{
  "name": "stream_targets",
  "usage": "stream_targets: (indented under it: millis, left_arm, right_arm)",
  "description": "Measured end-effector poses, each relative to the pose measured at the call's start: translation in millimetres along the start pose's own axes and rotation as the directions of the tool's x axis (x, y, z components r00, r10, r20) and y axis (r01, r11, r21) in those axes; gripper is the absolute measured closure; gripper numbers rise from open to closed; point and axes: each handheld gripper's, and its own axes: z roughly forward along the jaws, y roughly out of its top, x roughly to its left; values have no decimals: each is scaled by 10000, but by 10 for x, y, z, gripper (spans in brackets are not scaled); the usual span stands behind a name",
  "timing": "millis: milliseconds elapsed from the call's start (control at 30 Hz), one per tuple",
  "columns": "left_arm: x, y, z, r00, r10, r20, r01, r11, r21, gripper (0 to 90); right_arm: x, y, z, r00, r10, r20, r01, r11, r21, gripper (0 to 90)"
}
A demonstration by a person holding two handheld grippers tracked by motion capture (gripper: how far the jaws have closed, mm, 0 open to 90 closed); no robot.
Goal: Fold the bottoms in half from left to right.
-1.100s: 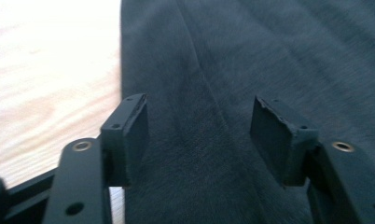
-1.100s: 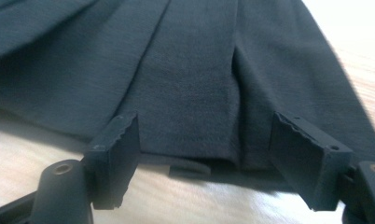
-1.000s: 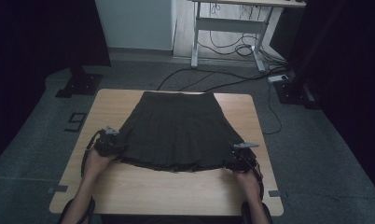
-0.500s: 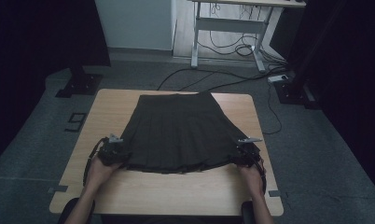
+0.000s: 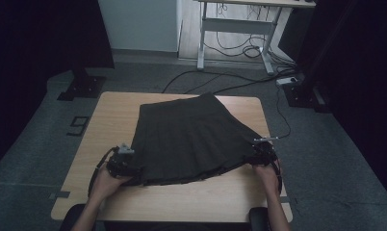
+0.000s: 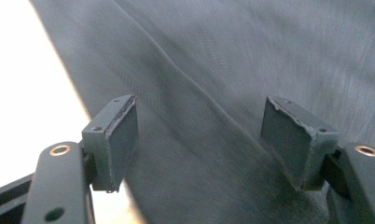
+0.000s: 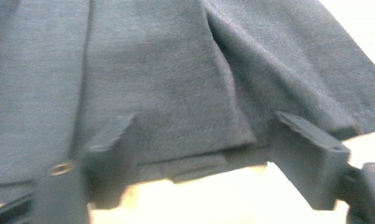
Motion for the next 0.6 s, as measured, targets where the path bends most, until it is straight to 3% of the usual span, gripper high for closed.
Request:
stream_targets:
  millis: [133, 233, 300, 433, 467, 500, 533, 600]
  left_arm:
    - [137, 180, -32, 9995, 27, -308, -30, 9999, -97, 244]
    - [287, 332, 92, 9992, -158, -359, 152, 9997, -189, 263]
    - [378, 436, 282, 9989, -221, -416, 210, 9994, -262, 302]
    - [440, 481, 475, 9976, -391, -579, 380, 9991, -200, 401]
    - [453, 476, 586, 9969, -399, -676, 405, 9991, 77, 412]
    - [453, 476, 586, 9969, -399, -676, 405, 9991, 77, 419]
    - [426, 449, 681, 9969, -164, -774, 205, 9984, 527, 423]
    - [390, 411, 709, 9965, -115, -823, 152, 9989, 445, 435]
  right_arm:
    - [100, 136, -137, 9996, 128, -262, -142, 9985, -523, 135]
    - [190, 235, -148, 9986, 17, -526, -52, 9977, -672, 131]
    - [341, 360, -70, 9962, -259, -833, 201, 9973, -703, 142]
    - [470, 438, 147, 9944, -407, -980, 364, 9983, -446, 207]
    - [484, 440, 202, 9944, -415, -972, 379, 9986, -380, 227]
    - [494, 435, 254, 9951, -442, -889, 416, 9987, -305, 242]
    - [502, 424, 300, 9961, -476, -744, 463, 9988, -185, 245]
    - [504, 380, 381, 9962, -652, -578, 659, 9978, 94, 249]
